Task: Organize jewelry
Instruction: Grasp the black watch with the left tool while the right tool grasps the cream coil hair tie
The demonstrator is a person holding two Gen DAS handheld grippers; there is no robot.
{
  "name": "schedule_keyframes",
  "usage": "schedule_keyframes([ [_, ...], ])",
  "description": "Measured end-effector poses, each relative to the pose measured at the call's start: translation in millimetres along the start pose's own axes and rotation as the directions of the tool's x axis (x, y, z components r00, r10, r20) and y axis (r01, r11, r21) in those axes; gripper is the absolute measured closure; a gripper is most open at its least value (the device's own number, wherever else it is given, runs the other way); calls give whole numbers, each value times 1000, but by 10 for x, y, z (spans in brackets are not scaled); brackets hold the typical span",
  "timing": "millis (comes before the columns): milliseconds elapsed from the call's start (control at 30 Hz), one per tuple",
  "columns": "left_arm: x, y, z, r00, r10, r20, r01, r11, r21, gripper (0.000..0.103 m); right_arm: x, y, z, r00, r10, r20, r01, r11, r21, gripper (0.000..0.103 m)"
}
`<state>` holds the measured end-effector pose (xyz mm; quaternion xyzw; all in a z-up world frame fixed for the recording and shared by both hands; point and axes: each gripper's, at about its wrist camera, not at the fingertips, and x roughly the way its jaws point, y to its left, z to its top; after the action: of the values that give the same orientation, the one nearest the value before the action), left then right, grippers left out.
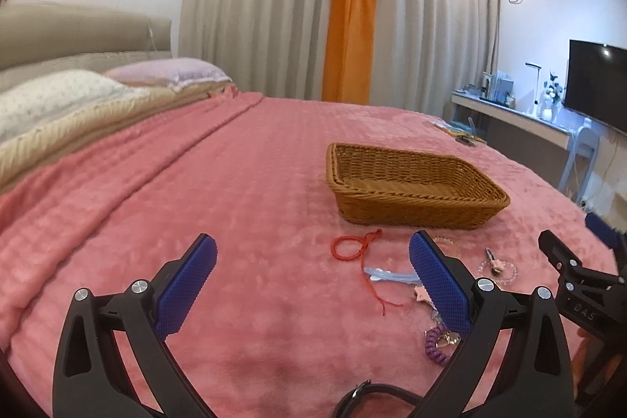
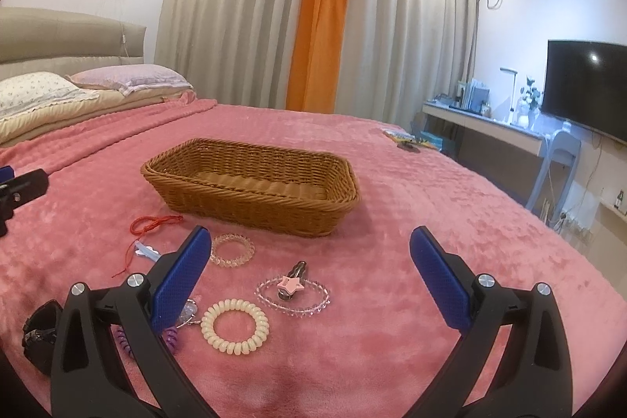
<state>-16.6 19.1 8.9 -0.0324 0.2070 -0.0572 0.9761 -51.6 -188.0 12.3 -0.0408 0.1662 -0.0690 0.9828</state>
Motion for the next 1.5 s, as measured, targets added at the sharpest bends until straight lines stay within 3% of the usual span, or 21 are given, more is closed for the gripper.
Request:
schedule_keyframes([
  [100, -37, 126, -17, 998, -49, -45, 48, 999, -15, 8, 45, -65, -2, 999, 23, -37, -22, 999, 25, 10],
  [200, -41, 250, -68, 987, -95, -130, 90, 995, -45, 9, 91, -142, -36, 992, 61, -112, -55, 997, 58, 22],
  [300, 14, 319, -198, 959, -139, -246, 127, 990, -64, 19, 95, -247, -118, 972, 121, -199, -103, 990, 99, 30],
  [367, 55, 341, -332, 931, -188, -313, 170, 982, -83, 23, 117, -261, -185, 948, 181, -260, -156, 981, 113, 32],
  [500, 143, 317, -537, 904, -210, -372, 190, 978, -90, 30, 217, -138, -281, 913, 200, -355, -185, 980, 77, 48],
  [600, 209, 248, -604, 887, -215, -408, 203, 976, -74, 38, 323, -12, -316, 893, 196, -406, -194, 980, 46, 50],
  [767, 257, 147, -609, 879, -205, -430, 207, 977, -44, 47, 573, 52, -358, 848, 205, -488, -194, 978, 73, 59],
  [900, 269, 123, -598, 873, -208, -441, 212, 976, -41, 52, 698, 51, -364, 829, 217, -515, -190, 976, 105, 63],
  [1033, 281, 80, -619, 866, -206, -456, 215, 976, -33, 67, 716, 98, -358, 827, 203, -523, -186, 979, 86, 73],
  [1200, 280, 74, -658, 862, -214, -460, 220, 975, -40, 73, 734, 120, -348, 823, 202, -531, -191, 979, 76, 82],
  [1333, 286, 79, -675, 847, -233, -478, 237, 970, -53, 90, 742, 151, -336, 817, 211, -537, -205, 976, 71, 89],
  [1500, 212, 100, -709, 852, -236, -467, 240, 969, -52, 94, 686, 163, -335, 816, 211, -539, -207, 976, 69, 93],
])
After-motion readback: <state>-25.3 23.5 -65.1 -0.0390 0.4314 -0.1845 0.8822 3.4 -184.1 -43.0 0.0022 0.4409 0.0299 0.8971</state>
